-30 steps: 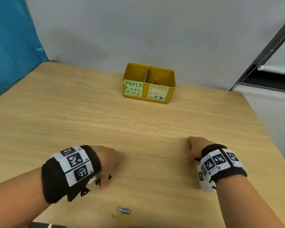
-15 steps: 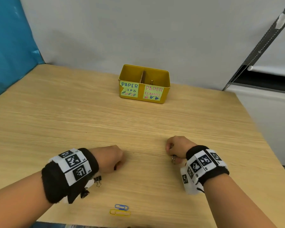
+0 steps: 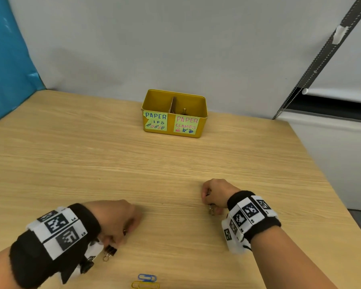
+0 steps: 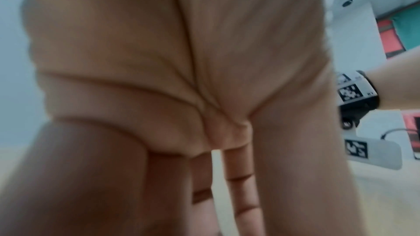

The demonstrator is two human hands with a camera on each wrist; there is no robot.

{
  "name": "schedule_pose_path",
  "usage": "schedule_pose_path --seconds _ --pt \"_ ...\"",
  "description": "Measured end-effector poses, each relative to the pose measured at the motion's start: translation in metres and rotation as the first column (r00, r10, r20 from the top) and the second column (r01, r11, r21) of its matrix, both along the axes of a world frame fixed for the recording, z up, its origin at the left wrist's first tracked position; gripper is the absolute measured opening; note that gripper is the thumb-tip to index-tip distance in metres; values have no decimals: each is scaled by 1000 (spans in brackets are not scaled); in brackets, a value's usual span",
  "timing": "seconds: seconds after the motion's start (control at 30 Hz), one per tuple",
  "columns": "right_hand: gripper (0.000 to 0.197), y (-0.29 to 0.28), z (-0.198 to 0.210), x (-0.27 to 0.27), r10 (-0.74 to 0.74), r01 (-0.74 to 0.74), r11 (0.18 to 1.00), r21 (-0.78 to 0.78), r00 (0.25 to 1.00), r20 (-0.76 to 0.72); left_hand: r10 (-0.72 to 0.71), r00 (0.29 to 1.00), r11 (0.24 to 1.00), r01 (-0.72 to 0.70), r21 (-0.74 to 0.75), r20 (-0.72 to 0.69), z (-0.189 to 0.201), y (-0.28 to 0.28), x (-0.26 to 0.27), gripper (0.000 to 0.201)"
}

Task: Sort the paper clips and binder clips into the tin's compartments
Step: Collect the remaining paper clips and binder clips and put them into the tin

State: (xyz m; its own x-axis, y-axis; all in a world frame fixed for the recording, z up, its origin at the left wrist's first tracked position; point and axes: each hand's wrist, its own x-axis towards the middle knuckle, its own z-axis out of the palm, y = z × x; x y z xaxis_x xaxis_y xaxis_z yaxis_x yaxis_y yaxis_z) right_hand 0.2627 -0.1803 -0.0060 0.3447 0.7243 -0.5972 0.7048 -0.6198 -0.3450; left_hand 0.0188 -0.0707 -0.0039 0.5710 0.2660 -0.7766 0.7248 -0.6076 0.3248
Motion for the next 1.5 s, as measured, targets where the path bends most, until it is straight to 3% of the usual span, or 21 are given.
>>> schedule_pose_path --seconds 0.13,0.23,0.33,0.43,0.7,0.8,0.97,1.2,1.27,1.33,1.4,1.43,1.5 --pt "10 3 1 1 1 -1 1000 -13 1000 3 -52 997 998 54 23 -64 4 2 -11 18" --pt "12 6 0 2 21 -21 1000 -20 999 30 -97 990 993 103 64 -98 -5 -1 -18 35" --pt "13 7 -2 2 22 -22 1000 -15 999 29 -137 987 977 148 154 -78 -14 -5 -16 34" --pt "14 8 -2 3 14 -14 999 -29 1000 14 -88 994 991 94 97 -71 -11 -2 -19 31" --pt "13 8 -3 2 11 -11 1000 -25 1000 9 -187 982 981 185 53 31 -4 -7 -49 31" --pt "14 8 -3 1 24 -24 999 -24 999 29 -224 973 967 216 132 49 -7 -20 -54 32" --pt "10 6 -2 -3 72 -71 997 -11 996 58 -232 956 948 182 261 179 -24 -32 -56 25" --pt "10 14 1 -5 83 -83 996 -14 996 34 -196 956 968 152 199 221 -24 -14 -42 16" --pt "21 22 7 -5 124 -124 992 5 992 27 -184 960 970 142 199 211 -18 -5 -30 17" --pt "29 37 19 -3 124 -129 984 123 991 49 -189 961 966 145 216 202 -9 8 -15 17" --pt "33 56 41 2 5 -31 929 368 997 73 -188 960 961 136 240 206 3 26 1 20" --pt "33 67 54 6 -74 25 857 515 995 74 -177 960 960 121 251 216 10 35 11 24" --pt "33 90 78 18 -216 90 637 766 974 66 -175 948 953 96 287 264 26 57 35 32"
